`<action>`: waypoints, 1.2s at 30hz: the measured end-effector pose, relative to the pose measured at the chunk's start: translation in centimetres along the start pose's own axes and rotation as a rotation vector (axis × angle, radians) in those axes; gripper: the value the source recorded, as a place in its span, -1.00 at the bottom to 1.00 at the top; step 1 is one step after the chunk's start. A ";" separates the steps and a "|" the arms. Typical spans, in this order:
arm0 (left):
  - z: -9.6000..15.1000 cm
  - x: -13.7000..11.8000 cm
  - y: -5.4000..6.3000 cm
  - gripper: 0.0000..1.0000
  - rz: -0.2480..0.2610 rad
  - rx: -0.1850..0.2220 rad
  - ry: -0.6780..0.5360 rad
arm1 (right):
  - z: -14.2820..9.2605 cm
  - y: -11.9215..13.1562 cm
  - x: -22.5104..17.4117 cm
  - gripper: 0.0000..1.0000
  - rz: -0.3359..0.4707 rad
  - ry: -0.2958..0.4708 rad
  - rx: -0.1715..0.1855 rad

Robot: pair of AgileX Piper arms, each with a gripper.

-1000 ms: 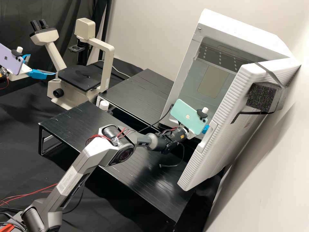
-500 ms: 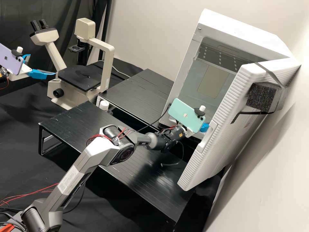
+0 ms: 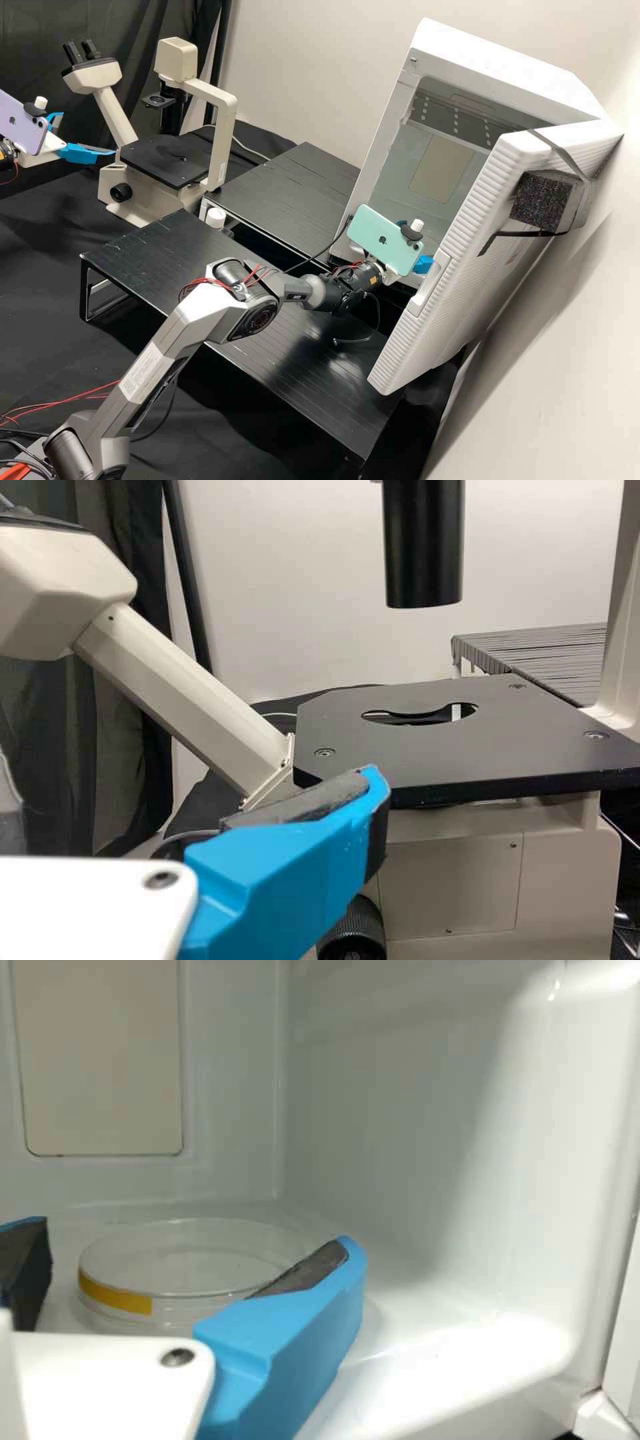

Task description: Return the petri dish to the incubator.

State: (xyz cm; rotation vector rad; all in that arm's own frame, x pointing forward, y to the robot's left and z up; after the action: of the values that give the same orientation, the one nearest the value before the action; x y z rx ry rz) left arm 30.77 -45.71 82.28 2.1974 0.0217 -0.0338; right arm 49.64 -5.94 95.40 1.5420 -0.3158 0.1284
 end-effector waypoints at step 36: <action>0.0 0.0 0.0 1.00 0.000 0.000 0.000 | -1.3 3.3 -23.5 1.00 0.093 0.134 0.166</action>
State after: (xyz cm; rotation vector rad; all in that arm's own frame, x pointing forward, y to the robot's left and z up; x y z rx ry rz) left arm 30.77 -45.71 82.28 2.1974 0.0217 -0.0338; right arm 26.46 -1.87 92.00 1.6738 -0.2757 0.3370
